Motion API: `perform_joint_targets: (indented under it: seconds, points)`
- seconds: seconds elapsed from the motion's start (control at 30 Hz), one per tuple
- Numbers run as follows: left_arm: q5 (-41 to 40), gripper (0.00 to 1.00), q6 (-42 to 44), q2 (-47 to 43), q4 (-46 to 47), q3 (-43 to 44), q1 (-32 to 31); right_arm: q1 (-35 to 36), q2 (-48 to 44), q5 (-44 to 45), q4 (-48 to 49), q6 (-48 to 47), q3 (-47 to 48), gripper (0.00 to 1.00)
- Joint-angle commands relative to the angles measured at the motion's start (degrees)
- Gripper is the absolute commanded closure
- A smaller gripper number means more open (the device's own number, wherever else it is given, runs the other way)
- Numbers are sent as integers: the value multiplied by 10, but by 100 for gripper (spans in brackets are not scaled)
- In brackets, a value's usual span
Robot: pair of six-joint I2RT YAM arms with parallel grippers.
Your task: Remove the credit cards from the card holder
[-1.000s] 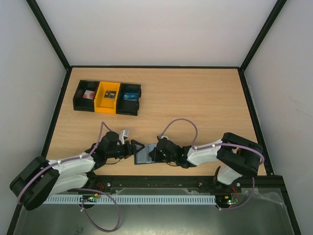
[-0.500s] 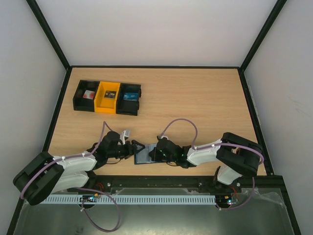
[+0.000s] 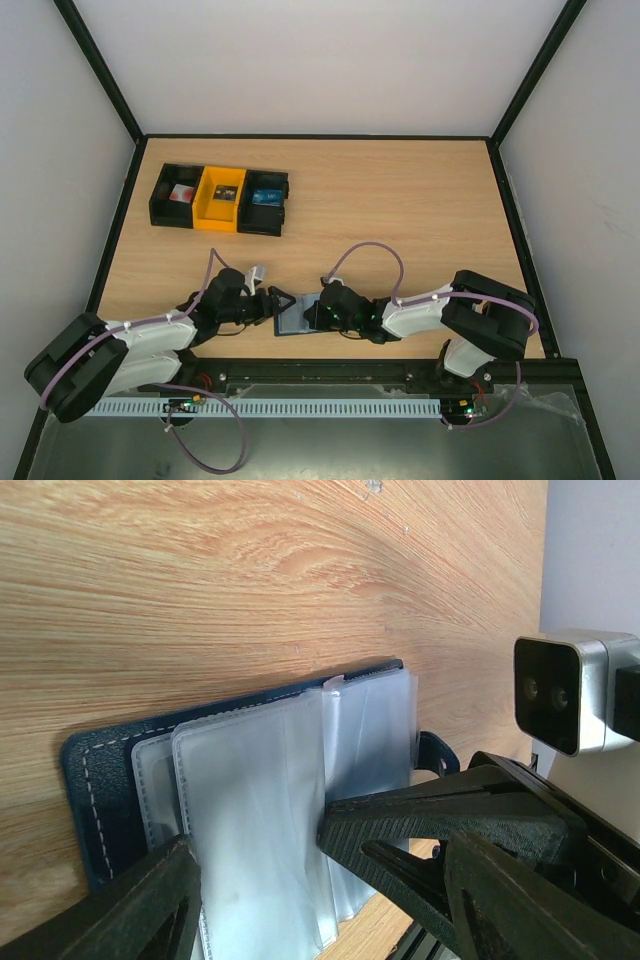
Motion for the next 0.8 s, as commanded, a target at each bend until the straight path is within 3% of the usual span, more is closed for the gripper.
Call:
perform_joint_targets:
  seconds: [0.0,0.47,0.77]
  points:
    - [-8,32,3,0,-22,-1,2,3,25,21,-60,-5,-11,98]
    - [-12,32,0,-14,-28,-5,2,2,25,24,-67,-10,-5,98]
    - [15,36,-10,25,26,-6,0,2,26,21,-58,-10,-6,98]
